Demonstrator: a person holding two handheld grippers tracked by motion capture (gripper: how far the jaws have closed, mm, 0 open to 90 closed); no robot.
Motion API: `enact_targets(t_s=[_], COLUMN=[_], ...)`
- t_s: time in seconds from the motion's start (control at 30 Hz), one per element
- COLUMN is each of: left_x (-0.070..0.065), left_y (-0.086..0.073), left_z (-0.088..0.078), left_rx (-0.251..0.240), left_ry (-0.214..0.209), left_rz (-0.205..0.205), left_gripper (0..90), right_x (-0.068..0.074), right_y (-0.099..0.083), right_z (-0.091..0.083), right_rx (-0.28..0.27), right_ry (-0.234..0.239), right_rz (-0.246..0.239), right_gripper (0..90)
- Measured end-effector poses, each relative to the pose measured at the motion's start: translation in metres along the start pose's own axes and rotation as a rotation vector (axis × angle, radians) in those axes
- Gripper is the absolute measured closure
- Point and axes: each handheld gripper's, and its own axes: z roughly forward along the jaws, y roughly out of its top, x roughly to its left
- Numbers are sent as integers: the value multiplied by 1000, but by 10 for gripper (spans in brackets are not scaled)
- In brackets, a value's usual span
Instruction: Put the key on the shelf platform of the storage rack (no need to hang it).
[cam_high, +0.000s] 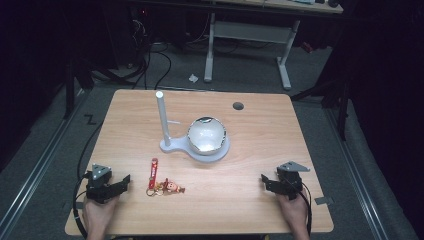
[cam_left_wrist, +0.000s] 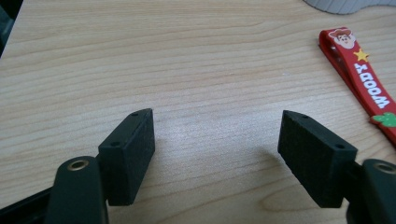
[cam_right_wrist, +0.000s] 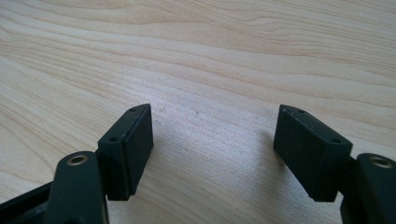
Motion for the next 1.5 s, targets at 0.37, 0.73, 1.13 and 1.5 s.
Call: enact_targets(t_s=[0.37, 0.73, 1.13, 1.5], left_x=[-7, -10, -17, -36], left_y=[-7, -9, -21, -38], left_z=[1, -6, -32, -55], left_rx=[22, 12, 80, 155], left_ry=[5, -10, -65, -142], left_rz=[20, 15, 35, 53], left_gripper=[293, 267, 261, 246], right_x=[0, 0, 0, 0], right_y=[0, 0, 0, 0], right_z=[0, 0, 0, 0], right_rx=[0, 0, 0, 0], right_ry=[0, 0, 0, 0], right_rz=[-1, -1, -1, -1], right_gripper=[288, 287, 287, 287])
